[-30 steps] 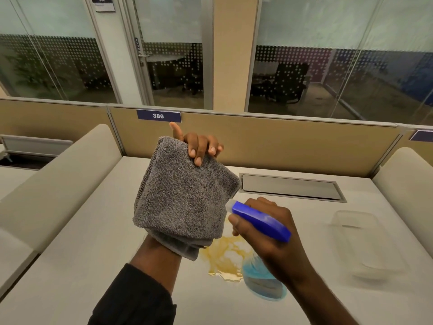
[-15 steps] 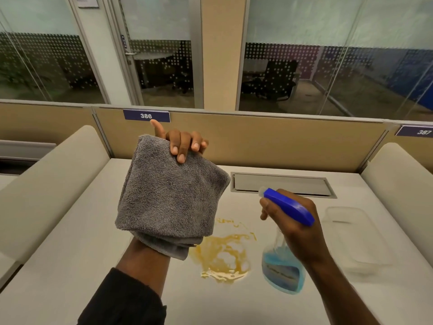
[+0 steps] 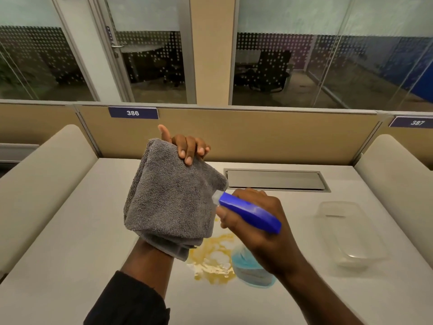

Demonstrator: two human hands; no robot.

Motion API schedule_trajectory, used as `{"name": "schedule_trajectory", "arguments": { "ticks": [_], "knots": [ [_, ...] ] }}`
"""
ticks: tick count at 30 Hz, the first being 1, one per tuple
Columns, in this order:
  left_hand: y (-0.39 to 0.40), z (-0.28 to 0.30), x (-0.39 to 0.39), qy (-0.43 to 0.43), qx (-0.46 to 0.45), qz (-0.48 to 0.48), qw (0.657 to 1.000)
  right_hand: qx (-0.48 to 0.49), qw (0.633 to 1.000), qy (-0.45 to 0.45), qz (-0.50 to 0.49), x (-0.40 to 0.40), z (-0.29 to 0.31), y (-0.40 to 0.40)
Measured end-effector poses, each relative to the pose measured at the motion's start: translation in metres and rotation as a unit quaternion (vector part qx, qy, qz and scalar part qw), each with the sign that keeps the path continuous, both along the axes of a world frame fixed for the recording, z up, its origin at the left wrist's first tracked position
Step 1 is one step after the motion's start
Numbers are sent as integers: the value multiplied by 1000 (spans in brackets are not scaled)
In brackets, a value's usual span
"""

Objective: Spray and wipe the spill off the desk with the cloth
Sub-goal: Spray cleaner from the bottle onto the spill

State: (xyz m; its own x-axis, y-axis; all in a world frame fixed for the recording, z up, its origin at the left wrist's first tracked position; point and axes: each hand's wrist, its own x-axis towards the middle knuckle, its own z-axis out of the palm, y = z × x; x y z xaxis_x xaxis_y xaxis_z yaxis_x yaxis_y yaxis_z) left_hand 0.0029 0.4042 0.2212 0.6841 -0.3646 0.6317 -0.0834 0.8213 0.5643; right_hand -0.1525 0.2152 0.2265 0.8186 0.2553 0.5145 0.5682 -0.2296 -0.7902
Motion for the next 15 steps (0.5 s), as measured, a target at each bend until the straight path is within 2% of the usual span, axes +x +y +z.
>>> {"name": "schedule_trajectory", "arguments": {
  "ticks": [2,6,9,15],
  "knots": [
    [1,-4,7,17,-18,-23,999,15,1000,8,-14,8,-3,-10],
    [-4,-12,17,87,-134,-85,984,63,997,23,-38,32,-9,-43],
    [-16,-17,24,113,-188,-108,970,93,993,26,-67,56,-20,-73],
    [-48,-28,44,111,-220,-141,959,126,983,12,-131,106,-52,-120]
  ]
}}
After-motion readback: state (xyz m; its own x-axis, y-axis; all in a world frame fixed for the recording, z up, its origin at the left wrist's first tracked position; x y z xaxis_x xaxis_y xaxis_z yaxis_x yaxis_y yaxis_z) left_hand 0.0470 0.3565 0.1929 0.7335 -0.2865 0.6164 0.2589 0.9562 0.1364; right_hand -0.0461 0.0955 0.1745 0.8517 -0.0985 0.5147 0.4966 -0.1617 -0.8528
